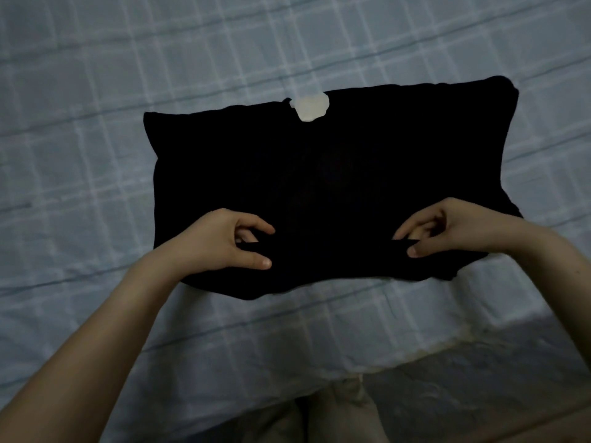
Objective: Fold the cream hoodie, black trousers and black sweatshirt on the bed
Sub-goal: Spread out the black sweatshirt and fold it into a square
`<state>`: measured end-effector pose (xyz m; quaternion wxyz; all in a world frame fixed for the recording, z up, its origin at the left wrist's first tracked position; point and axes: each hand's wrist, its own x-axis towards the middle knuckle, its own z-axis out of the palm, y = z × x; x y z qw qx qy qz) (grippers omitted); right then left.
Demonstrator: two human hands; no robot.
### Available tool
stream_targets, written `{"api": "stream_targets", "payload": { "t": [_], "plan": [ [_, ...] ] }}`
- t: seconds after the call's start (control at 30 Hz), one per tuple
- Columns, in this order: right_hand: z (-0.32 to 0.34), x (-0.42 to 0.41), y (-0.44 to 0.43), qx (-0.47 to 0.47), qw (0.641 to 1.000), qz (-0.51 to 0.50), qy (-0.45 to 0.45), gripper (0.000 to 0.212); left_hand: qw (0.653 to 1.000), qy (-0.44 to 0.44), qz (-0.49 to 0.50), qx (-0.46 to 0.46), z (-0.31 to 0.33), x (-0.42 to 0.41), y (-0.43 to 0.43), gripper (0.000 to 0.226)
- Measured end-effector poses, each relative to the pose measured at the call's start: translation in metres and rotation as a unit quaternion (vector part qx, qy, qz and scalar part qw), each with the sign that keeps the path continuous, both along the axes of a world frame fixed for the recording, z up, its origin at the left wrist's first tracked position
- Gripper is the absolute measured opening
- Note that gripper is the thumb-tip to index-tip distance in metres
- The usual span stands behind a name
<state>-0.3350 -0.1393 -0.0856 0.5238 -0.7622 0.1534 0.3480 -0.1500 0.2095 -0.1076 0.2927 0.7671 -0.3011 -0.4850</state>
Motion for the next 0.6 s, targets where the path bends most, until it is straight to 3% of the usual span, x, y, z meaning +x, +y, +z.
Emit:
{"api": "stream_targets", "payload": {
  "t": [0.17, 0.3, 0.33, 0.4, 0.5, 0.53, 0.6],
  "plan": [
    [-0.012, -0.008, 0.019, -0.047, 0.999, -0.023, 0.011, 0.034, 0.998, -0.051, 0.011, 0.036, 0.001, -0.022, 0.003, 0.064],
    [0.021, -0.020, 0.023, -0.079, 0.993, 0.080, 0.034, 0.045, 0.988, -0.103, -0.093, 0.068, 0.027, -0.048, 0.018, 0.077],
    [0.029, -0.019, 0.027, -0.095, 0.992, 0.080, 0.012, 0.040, 0.983, -0.094, -0.129, 0.087, 0.035, -0.050, 0.020, 0.072],
    [0.037, -0.009, 0.044, -0.142, 0.985, -0.016, -0.097, 0.027, 0.979, -0.112, -0.143, 0.096, 0.050, -0.044, 0.011, 0.057],
    [0.024, 0.030, 0.079, -0.284, 0.902, -0.099, -0.311, 0.042, 0.955, -0.296, 0.004, -0.032, 0.051, -0.026, -0.032, 0.059],
    [0.014, 0.047, 0.089, -0.336, 0.875, -0.089, -0.336, 0.049, 0.930, -0.361, 0.045, -0.060, 0.045, -0.018, -0.051, 0.060],
    [-0.011, 0.074, 0.101, -0.435, 0.841, -0.057, -0.316, 0.056, 0.888, -0.457, 0.041, -0.017, 0.019, -0.005, -0.078, 0.060]
  ]
}}
